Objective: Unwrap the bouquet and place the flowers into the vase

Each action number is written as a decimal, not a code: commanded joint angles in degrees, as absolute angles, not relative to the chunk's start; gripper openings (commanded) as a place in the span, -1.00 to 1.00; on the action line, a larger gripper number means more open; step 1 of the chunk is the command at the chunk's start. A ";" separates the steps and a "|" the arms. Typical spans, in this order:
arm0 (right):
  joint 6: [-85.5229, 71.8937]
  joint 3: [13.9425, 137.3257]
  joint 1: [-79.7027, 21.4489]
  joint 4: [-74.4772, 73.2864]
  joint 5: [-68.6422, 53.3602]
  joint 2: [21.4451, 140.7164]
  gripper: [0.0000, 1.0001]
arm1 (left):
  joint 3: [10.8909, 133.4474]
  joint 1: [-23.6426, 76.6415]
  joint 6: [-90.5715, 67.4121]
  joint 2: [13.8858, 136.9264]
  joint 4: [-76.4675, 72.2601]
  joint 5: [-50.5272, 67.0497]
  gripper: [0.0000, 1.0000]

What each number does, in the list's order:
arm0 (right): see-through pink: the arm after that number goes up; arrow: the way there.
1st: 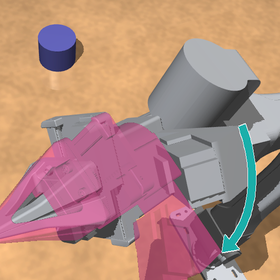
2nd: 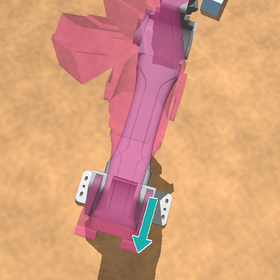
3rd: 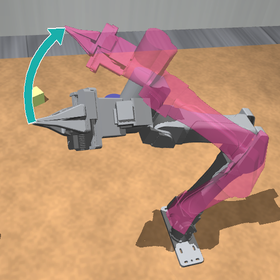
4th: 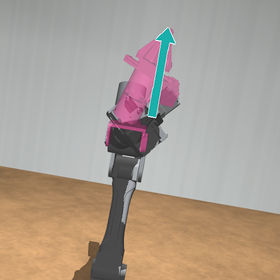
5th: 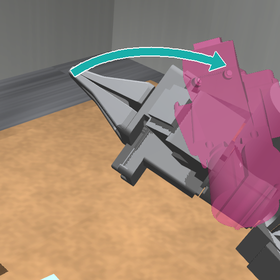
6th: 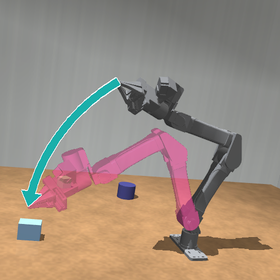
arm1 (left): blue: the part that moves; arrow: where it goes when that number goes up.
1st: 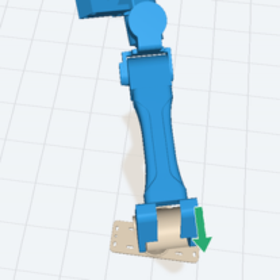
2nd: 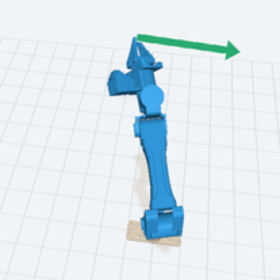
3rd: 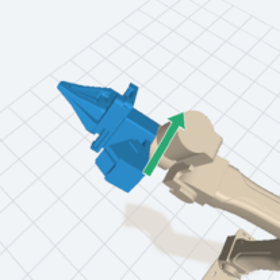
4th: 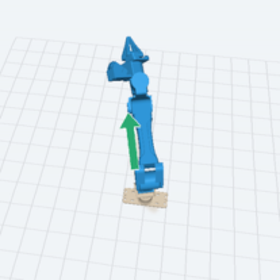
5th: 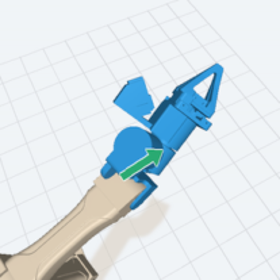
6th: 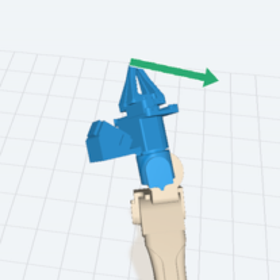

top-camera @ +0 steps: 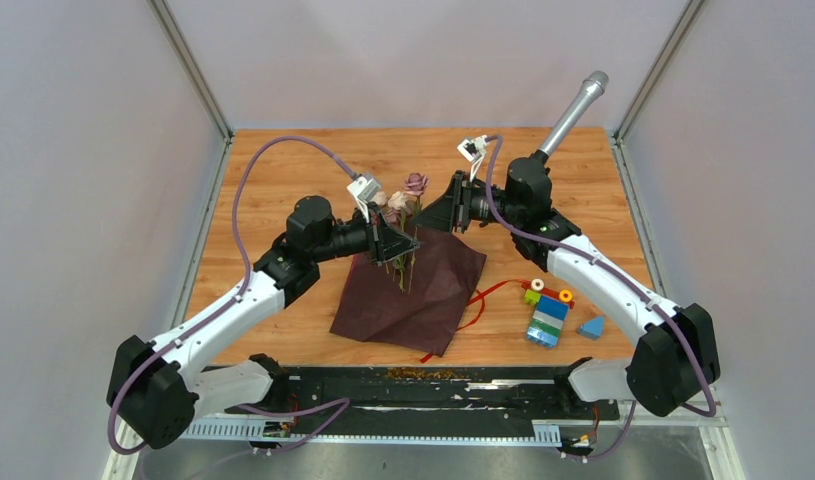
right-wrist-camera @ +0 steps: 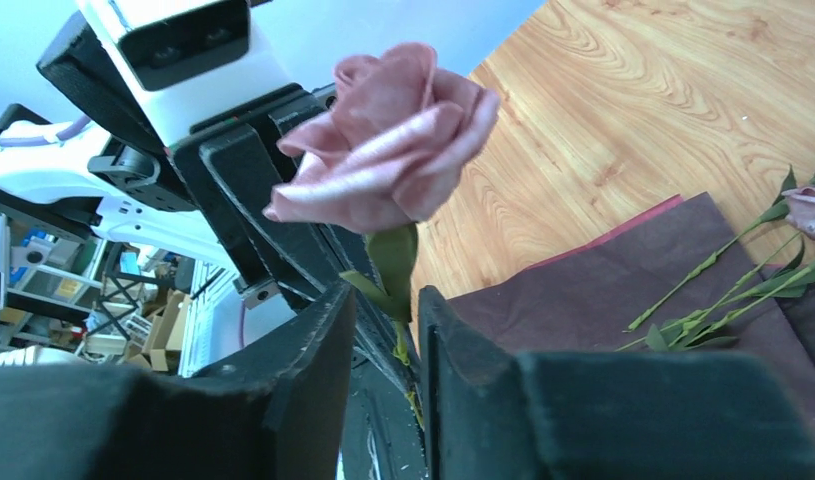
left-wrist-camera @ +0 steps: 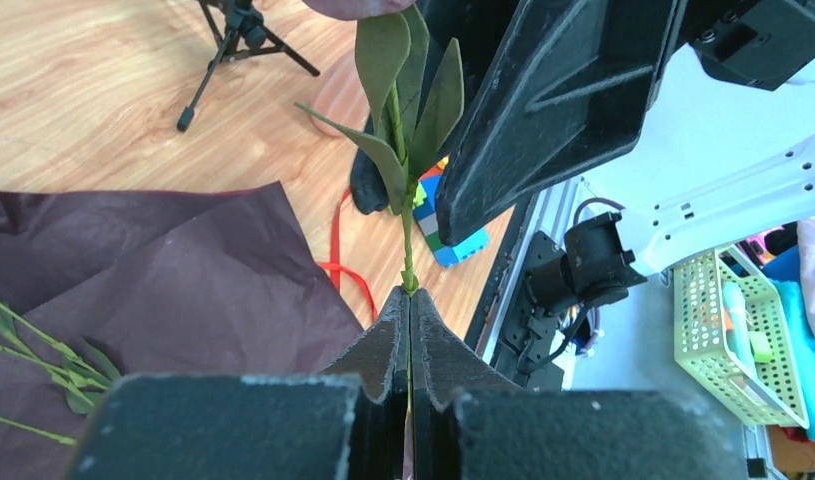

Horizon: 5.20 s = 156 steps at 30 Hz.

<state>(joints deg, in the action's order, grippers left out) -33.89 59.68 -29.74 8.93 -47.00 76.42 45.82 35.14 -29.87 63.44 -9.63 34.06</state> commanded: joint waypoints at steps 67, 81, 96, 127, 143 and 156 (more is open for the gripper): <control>-7.17 44.39 -6.75 -1.06 17.80 56.82 -1.00 | 54.76 12.04 -4.59 58.62 25.66 -5.76 1.00; -7.56 40.97 -6.84 -1.37 19.85 57.57 -0.30 | 54.54 12.04 -4.83 58.69 25.58 -4.15 0.99; -6.95 51.12 -7.65 -17.67 21.23 46.78 0.40 | 55.07 14.77 -8.61 60.85 24.38 10.13 0.82; -18.59 52.43 -43.24 -13.02 12.24 64.32 0.06 | 58.54 31.73 -26.02 92.14 10.80 -7.79 0.00; -18.98 50.53 -43.24 -14.76 13.29 62.06 0.05 | 69.71 30.40 -25.31 105.38 13.05 -10.36 -0.32; -19.36 49.87 -43.29 -15.19 13.62 61.02 0.05 | 72.99 28.87 -23.32 110.03 12.54 -9.94 -0.36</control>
<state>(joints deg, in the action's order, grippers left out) -18.61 50.39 -42.96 -16.05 12.53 62.81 70.02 29.15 -25.06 108.97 13.15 -9.37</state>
